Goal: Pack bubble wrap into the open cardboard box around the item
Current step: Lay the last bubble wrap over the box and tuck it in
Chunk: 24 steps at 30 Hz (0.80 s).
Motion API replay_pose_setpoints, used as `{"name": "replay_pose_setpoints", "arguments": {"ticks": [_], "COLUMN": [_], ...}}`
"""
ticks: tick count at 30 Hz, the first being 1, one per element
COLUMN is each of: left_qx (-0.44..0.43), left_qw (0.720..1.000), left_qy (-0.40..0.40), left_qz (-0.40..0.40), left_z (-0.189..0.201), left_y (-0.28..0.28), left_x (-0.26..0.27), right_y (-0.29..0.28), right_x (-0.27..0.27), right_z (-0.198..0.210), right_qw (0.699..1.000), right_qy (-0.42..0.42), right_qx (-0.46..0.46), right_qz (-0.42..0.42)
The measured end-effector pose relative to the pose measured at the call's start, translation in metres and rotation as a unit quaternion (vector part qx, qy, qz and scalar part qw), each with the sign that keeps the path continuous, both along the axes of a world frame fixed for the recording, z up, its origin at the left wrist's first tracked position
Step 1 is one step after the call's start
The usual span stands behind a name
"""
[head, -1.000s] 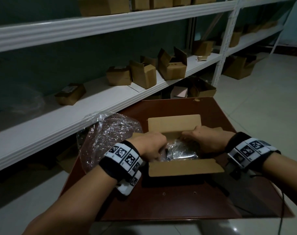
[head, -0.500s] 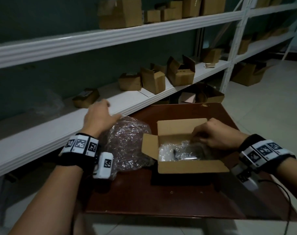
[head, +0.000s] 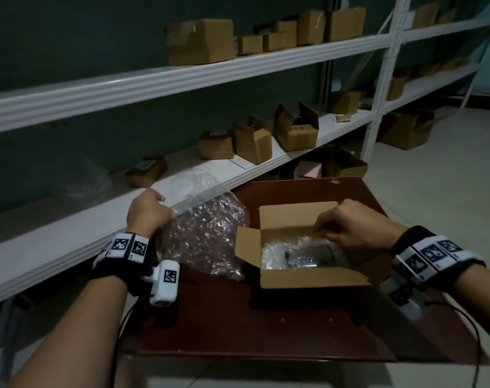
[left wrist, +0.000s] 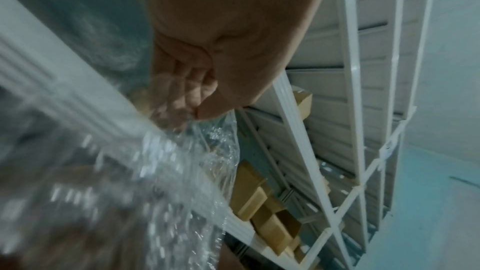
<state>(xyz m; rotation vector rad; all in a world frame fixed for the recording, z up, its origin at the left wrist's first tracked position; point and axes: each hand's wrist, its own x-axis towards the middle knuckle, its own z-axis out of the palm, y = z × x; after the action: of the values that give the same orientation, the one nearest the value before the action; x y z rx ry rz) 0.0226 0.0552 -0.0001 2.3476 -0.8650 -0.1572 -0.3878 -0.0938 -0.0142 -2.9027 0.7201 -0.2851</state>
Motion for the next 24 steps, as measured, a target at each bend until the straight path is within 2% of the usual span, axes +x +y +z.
{"name": "replay_pose_setpoints", "arguments": {"ticks": [3, 7, 10, 12, 15, 20, 24], "left_qx": [-0.166, -0.339, -0.43, -0.467, -0.495, -0.484, -0.51], "left_qw": [0.986, 0.939, 0.896, 0.869, 0.839, 0.795, 0.758], "left_qy": [0.023, 0.033, 0.076, 0.122, 0.18, 0.329, 0.361], "left_qz": [-0.019, -0.056, -0.082, -0.107, -0.135, -0.156, -0.188], "left_z": [0.018, 0.039, 0.045, 0.047, 0.052, 0.05, 0.059], "left_y": [0.001, 0.003, 0.001, -0.003, -0.01, -0.022, -0.022], "left_x": [-0.011, -0.038, -0.048, -0.052, -0.059, -0.081, -0.089], "right_y": [0.0, 0.002, 0.002, 0.003, 0.01, 0.021, 0.026], "right_x": [-0.004, -0.007, -0.007, -0.006, -0.003, 0.008, 0.02], "right_z": [0.002, 0.003, 0.0, 0.002, 0.01, 0.005, -0.001], "right_qw": [1.0, 0.999, 0.989, 0.97, 0.92, 0.828, 0.823], "right_qy": [-0.001, -0.03, -0.098, -0.149, -0.234, -0.274, -0.27], "right_qx": [0.003, 0.021, 0.096, 0.171, 0.302, 0.483, 0.494], "right_qz": [-0.01, -0.025, -0.063, -0.088, -0.091, -0.074, -0.068]}}
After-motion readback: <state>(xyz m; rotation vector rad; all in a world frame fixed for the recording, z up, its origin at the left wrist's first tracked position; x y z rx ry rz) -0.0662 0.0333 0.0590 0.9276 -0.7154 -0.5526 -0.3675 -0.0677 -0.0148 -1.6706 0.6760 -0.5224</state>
